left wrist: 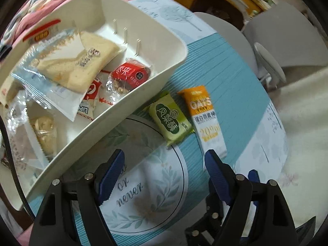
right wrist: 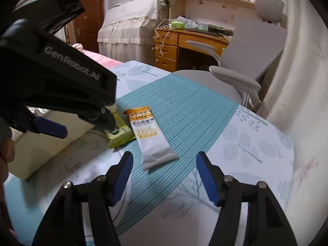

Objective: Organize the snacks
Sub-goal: 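Move both tools toward the green pack and OATS bar, then grasp the green snack pack with the left tool while the right tool grasps the OATS bar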

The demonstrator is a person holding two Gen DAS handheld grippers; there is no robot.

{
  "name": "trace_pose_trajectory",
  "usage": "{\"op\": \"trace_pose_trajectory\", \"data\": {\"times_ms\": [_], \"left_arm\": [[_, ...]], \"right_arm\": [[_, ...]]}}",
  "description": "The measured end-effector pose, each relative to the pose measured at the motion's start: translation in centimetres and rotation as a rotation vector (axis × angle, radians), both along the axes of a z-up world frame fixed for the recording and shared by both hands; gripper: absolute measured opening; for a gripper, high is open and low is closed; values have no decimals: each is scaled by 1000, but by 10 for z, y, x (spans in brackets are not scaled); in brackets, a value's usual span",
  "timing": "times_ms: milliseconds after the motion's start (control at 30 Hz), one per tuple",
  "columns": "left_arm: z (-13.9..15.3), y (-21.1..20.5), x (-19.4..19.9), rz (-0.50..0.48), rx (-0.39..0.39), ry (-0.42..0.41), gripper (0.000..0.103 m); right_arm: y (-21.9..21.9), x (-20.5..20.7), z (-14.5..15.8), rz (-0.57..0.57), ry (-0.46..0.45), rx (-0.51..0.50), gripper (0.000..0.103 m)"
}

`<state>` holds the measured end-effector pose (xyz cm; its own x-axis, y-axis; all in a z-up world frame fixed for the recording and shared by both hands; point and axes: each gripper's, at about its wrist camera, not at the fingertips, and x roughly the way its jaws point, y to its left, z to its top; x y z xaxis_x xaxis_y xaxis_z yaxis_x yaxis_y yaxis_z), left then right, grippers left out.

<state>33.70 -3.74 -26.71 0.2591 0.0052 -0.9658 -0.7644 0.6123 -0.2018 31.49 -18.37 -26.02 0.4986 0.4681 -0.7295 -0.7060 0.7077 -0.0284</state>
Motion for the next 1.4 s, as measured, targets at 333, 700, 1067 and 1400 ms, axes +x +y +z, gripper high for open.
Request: {"op": "trace_pose_trajectory", "data": {"times_ms": [333, 700, 1067, 1400], "left_arm": [[-29, 12, 18, 90, -55, 44, 79], [-51, 20, 27, 173, -55, 88, 79], [-60, 19, 47, 188, 1, 92, 77], [-59, 5, 69, 145, 109, 104, 41]], "right_arm": [[23, 15, -25, 87, -11, -33, 66], [32, 34, -36, 89, 49, -14, 56], [15, 35, -38, 10, 70, -34, 44], [-25, 34, -35, -112, 140, -36, 43]]}}
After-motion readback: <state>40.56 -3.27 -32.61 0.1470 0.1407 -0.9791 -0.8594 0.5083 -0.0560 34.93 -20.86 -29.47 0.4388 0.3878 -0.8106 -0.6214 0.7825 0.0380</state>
